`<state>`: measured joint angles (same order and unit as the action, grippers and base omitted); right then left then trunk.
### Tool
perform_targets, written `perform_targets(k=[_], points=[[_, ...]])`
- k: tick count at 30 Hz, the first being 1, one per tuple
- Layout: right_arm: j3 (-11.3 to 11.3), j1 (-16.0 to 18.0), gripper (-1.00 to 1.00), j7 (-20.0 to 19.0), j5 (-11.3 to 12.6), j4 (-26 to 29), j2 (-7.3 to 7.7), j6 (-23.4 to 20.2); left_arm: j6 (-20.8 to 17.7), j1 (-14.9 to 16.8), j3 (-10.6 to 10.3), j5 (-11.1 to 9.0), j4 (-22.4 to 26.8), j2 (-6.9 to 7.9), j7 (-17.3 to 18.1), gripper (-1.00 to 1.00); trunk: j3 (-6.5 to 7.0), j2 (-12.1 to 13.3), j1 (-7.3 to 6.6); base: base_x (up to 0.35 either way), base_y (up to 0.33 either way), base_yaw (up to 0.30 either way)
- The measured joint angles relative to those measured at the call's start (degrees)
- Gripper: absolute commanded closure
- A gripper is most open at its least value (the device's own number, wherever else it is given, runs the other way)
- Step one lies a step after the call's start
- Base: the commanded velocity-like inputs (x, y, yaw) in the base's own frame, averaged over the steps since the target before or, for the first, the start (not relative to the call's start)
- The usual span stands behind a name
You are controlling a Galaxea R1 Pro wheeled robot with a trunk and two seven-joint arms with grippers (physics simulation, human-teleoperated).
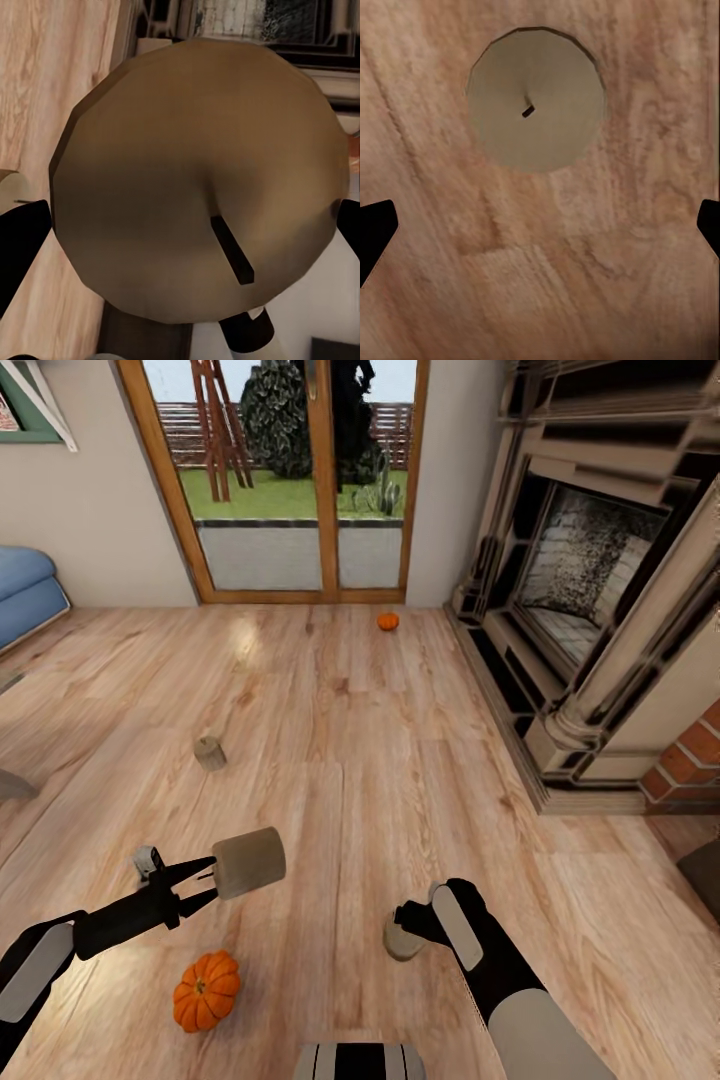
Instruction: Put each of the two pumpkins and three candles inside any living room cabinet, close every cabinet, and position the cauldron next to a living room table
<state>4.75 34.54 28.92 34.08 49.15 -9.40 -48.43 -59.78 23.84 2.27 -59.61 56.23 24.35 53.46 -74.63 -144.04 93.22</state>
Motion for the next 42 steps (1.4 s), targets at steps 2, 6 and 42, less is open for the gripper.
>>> perform_targets(k=[2,6,42], points=[[0.0,0.0,-1.00,0.0,0.0,0.0,-0.08,0.0,0.0,0.0,0.0,-0.1,0.0,0.07,0.0,1.00,0.04,0.0,0.00,0.010,-0.161,0.130],[0.0,0.0,-1.00,0.0,0.0,0.0,-0.09,0.0,-0.2,0.0,-0.1,-0.3,0.0,0.20,0.0,1.00,0.19,0.0,0.00,0.002,-0.039,0.107],[0.5,0.0,-1.00,0.0,-0.6,-0.2,-0.44,1.9,-0.1,0.0,-0.1,-0.3,0.0,0.23,0.0,1.00,-0.88,-0.1,0.13,0.072,-0.033,0.037]])
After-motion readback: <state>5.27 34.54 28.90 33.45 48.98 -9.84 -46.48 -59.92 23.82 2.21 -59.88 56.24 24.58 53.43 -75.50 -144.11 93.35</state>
